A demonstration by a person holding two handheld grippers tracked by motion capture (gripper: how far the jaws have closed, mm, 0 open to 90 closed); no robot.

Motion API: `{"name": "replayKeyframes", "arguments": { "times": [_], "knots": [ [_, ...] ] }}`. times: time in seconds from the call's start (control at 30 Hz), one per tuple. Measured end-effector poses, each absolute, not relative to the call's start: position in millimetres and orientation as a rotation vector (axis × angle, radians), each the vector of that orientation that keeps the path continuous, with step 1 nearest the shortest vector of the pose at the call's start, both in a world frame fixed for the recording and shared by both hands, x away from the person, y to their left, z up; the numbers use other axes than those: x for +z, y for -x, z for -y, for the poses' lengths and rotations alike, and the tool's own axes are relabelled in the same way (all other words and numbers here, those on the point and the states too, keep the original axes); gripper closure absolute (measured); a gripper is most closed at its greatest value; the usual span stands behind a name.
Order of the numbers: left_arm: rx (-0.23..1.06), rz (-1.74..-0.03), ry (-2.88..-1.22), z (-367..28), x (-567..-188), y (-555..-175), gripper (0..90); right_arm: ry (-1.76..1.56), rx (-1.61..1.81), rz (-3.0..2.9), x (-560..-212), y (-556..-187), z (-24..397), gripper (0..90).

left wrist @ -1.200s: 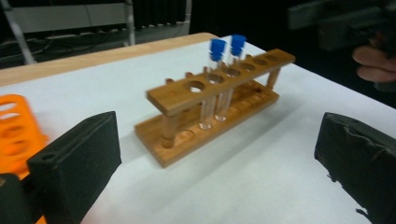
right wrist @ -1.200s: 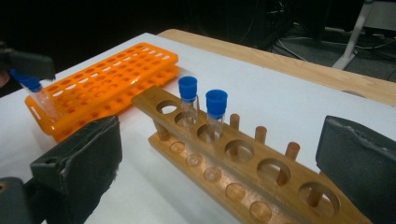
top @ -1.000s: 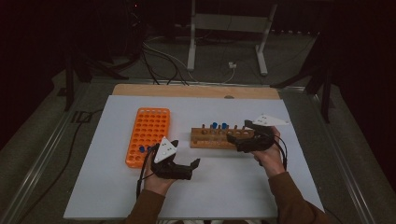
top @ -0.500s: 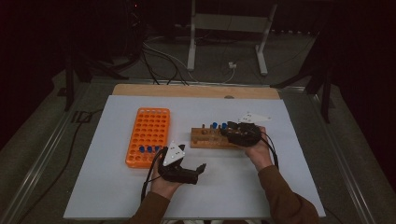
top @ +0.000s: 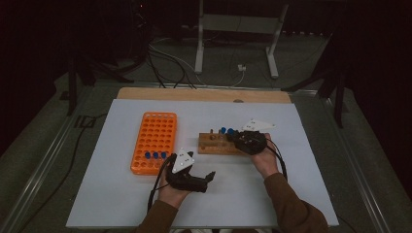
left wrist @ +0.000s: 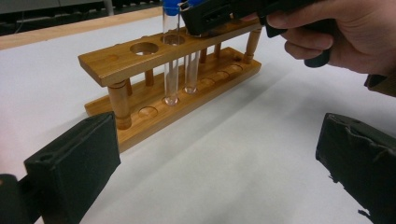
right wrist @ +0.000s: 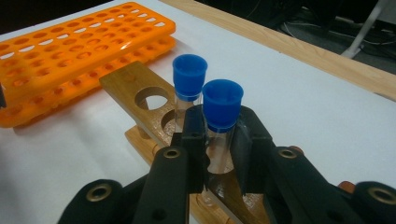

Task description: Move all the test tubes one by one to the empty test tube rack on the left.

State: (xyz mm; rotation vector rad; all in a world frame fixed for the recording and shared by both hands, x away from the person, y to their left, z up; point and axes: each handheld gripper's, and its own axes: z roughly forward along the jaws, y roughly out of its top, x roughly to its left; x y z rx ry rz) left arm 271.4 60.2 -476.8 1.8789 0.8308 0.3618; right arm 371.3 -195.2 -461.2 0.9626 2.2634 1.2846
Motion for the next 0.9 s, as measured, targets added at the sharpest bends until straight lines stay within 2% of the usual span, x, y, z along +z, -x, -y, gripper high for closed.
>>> {"name": "replayKeyframes", "arguments": {
  "times": [0.4, 0.7, 0.9],
  "knots": [
    [0.369, -0.854, -1.871, -59, -474, -273, 0.8, -0.928, 1.352, -2.191, -432, -364, 206, 76.8],
    [0.397, -0.81, -1.852, -56, -468, -277, 0.8, -0.866, 1.406, -2.141, -395, -353, 211, 76.8],
    [0.413, -0.779, -1.83, -50, -463, -280, 0.8, -0.846, 1.456, -2.168, -386, -342, 211, 76.8]
  ]
}}
